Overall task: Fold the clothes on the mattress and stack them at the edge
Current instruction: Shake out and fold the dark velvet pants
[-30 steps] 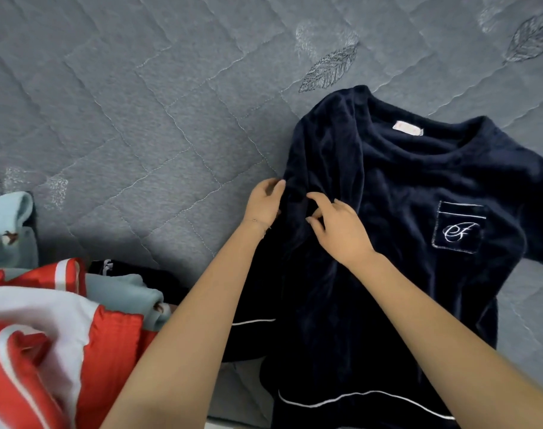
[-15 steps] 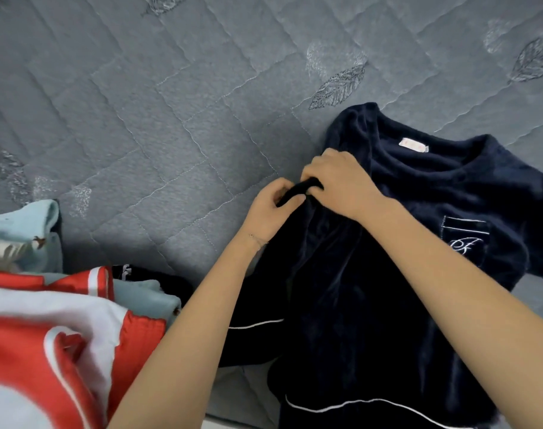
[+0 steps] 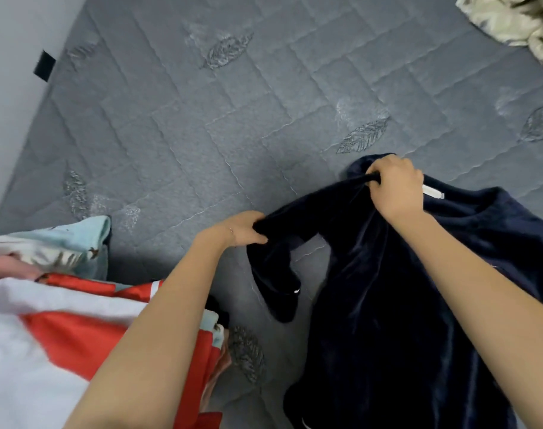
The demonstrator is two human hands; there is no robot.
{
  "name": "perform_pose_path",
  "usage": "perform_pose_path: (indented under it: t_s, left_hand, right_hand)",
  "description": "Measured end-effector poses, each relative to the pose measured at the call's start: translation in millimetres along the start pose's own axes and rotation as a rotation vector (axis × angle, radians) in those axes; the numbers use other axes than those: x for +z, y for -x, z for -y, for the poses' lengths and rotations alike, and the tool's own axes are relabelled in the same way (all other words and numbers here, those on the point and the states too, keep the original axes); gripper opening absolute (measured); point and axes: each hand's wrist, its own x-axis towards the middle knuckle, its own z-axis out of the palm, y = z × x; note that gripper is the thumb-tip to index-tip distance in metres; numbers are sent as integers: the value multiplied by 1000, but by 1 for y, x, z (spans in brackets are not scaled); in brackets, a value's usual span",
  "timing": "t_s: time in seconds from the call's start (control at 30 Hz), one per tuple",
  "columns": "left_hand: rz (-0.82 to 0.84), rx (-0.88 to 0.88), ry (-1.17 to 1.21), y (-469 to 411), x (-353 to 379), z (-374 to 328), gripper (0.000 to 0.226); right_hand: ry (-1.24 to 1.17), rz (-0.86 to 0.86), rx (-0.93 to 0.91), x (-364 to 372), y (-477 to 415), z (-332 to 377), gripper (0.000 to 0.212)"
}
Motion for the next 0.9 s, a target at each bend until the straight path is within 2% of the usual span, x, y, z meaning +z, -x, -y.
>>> perform_pose_path:
  t_s: [0.1, 0.2, 0.27, 0.33, 0.37, 0.43, 0.5, 0.6, 0.67, 0.77, 0.83, 0.9]
  left_hand:
    - [-74, 131, 194, 11, -9, -4, 22]
    - [-22, 233, 136, 19, -16, -19, 19]
    - [-11, 232, 94, 22, -20, -25, 11]
    - [-10, 202, 69, 25, -27, -24, 12]
    - [-3, 172, 40, 26, -32, -20, 15]
    - [27, 81, -59, 30, -40, -5, 22]
    - [17, -54, -223, 34, -48, 13, 31]
    - [-105, -165, -305, 41, -58, 33, 41]
    - [-160, -150, -200, 46, -66, 32, 30]
    - [-149, -114, 84, 55, -75, 13, 19]
    - [-45, -78, 264, 64, -77, -13, 18]
    - [48, -70, 400, 70, -72, -47, 17]
  right_hand:
    - [18, 94, -224, 2, 3, 24, 53]
    - [-49, 236, -534, 3, 9, 59, 86]
    - [-75, 335, -588, 6, 10, 79, 79]
    - [-56, 392, -593, 6, 10, 90, 47]
    - [-89, 407, -589, 5, 9, 92, 31]
    - [-281, 458, -529, 1, 9, 93, 16]
    - [-373, 452, -454, -3, 9, 93, 14]
    - [-263, 332, -363, 0, 10, 93, 19]
    - [-269, 221, -306, 4, 15, 92, 25]
    - [-518, 122, -212, 5, 34, 92, 31]
    - [-783, 157, -81, 4, 50, 88, 26]
    - [-1023, 274, 52, 4, 69, 79, 21]
